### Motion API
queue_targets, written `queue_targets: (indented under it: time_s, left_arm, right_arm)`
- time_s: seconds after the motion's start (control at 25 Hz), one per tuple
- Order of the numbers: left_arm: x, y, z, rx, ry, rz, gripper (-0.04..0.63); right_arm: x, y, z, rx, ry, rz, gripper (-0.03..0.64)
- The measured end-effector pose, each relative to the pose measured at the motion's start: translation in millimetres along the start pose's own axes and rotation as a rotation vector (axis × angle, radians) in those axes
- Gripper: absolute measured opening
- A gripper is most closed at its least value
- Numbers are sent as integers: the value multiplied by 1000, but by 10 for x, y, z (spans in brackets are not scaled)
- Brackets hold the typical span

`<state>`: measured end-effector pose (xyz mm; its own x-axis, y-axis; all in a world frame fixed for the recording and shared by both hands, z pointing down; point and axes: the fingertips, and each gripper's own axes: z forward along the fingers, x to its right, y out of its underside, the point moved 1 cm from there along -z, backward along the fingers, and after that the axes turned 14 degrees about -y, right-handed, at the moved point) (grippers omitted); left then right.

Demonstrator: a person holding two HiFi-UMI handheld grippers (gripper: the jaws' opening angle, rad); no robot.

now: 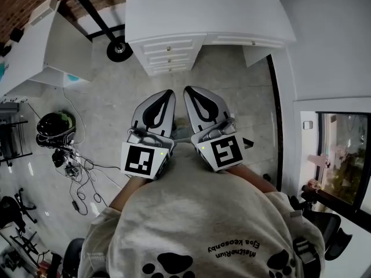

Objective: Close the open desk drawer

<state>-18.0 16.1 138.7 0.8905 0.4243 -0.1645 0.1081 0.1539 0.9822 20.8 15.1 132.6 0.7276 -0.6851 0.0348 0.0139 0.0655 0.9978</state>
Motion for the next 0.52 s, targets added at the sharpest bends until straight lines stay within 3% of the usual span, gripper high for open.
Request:
queue_targets:
  time_s: [0.52]
  left_arm:
    - [26, -25, 39, 17, -13, 12, 18]
  right_arm:
    - [64, -49, 23, 11, -30, -24, 29]
